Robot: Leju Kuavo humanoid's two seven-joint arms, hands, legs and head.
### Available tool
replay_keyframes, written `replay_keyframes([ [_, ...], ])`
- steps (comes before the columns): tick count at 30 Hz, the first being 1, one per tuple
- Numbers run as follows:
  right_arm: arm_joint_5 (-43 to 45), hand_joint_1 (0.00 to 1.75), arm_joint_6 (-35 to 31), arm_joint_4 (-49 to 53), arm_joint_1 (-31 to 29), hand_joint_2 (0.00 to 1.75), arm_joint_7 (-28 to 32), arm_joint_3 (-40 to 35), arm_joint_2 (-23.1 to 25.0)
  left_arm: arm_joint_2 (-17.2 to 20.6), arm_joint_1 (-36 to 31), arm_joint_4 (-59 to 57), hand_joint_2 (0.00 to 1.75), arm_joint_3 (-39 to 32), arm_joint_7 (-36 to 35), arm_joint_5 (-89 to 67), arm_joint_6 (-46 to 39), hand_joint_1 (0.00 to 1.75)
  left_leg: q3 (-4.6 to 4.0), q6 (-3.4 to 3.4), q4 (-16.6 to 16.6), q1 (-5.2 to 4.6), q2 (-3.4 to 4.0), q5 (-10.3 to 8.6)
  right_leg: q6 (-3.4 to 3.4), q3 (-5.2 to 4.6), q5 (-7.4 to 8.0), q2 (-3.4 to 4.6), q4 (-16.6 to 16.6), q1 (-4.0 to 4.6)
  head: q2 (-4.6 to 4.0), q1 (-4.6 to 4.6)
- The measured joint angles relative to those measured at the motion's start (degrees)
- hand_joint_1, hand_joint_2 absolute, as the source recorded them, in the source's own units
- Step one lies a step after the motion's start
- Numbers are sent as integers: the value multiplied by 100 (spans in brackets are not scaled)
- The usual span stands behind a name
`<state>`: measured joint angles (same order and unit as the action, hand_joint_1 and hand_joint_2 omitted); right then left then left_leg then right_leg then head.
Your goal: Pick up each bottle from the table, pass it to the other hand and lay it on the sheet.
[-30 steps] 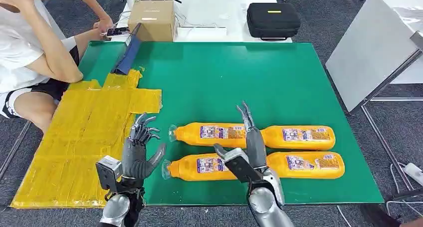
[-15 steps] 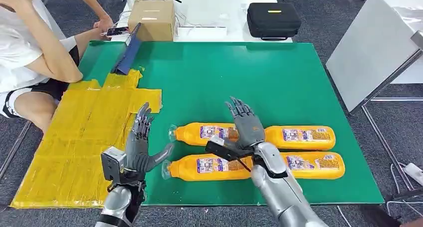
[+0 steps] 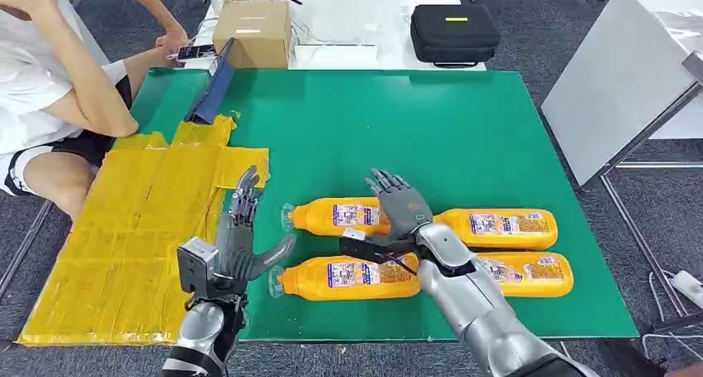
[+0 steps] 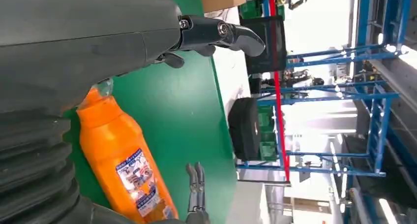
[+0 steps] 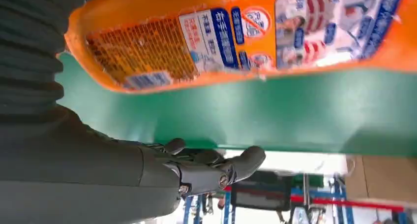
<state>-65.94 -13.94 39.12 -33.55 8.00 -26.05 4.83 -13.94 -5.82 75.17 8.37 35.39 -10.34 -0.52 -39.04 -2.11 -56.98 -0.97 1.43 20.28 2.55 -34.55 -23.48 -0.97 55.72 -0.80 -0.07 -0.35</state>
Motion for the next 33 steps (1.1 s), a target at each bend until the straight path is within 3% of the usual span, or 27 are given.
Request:
replay_keyframes([
  [12, 251, 2, 481, -946, -404, 175, 129, -92, 46, -39, -221, -301, 175, 37, 68, 61, 0, 0, 0, 0, 0, 0, 2, 0, 0, -1, 0, 0, 0, 0, 0, 0],
  [13, 256, 33, 494, -1007, -437, 175, 94, -92, 44, -41, -243, -323, 175, 46, 74, 63, 0, 0, 0, 0, 0, 0, 1, 0, 0, -1, 0, 0, 0, 0, 0, 2],
  [14, 254, 49, 501, -1077, -477, 175, 61, -94, 46, -48, -264, -352, 175, 50, 79, 70, 0, 0, 0, 0, 0, 0, 1, 0, 0, -1, 0, 0, 0, 0, 2, 0],
  [18, 234, 49, 500, -1270, -560, 175, -13, -111, 57, -61, -324, -439, 175, 103, 83, 79, 0, 0, 0, 0, 0, 0, 0, 0, 0, 0, 0, 0, 0, 0, 0, 0],
  [19, 225, 101, 500, -1300, -564, 175, -24, -120, 63, -70, -339, -459, 175, 105, 83, 79, 0, 0, 0, 0, 0, 0, 1, 0, 0, 0, 0, 0, 0, 0, 2, 0],
  [20, 214, 131, 500, -1329, -569, 175, -35, -125, 70, -81, -348, -479, 175, 114, 85, 79, 0, 0, 0, 0, 0, 0, 1, 0, 0, 0, 0, 0, 0, 0, 0, 0],
  [22, 214, 138, 500, -1372, -593, 175, -39, -125, 79, -83, -359, -507, 175, 133, 85, 79, 0, 0, 1, 0, -1, 0, 1, 0, 0, 0, 0, 0, 0, 0, 0, 0],
  [25, 208, 171, 459, -1431, -620, 175, -53, -125, 96, -83, -372, -555, 175, 144, 87, 85, 0, 0, 1, 0, -1, 0, 1, 0, 0, 1, 0, 0, 0, 0, 0, 0],
  [33, 408, 175, -554, -1475, -505, 175, 91, -72, 149, -85, -394, -638, 175, 201, 87, 120, 0, 0, 0, 0, -1, 0, 0, 0, 0, -1, 0, 0, 0, 0, 0, 0],
])
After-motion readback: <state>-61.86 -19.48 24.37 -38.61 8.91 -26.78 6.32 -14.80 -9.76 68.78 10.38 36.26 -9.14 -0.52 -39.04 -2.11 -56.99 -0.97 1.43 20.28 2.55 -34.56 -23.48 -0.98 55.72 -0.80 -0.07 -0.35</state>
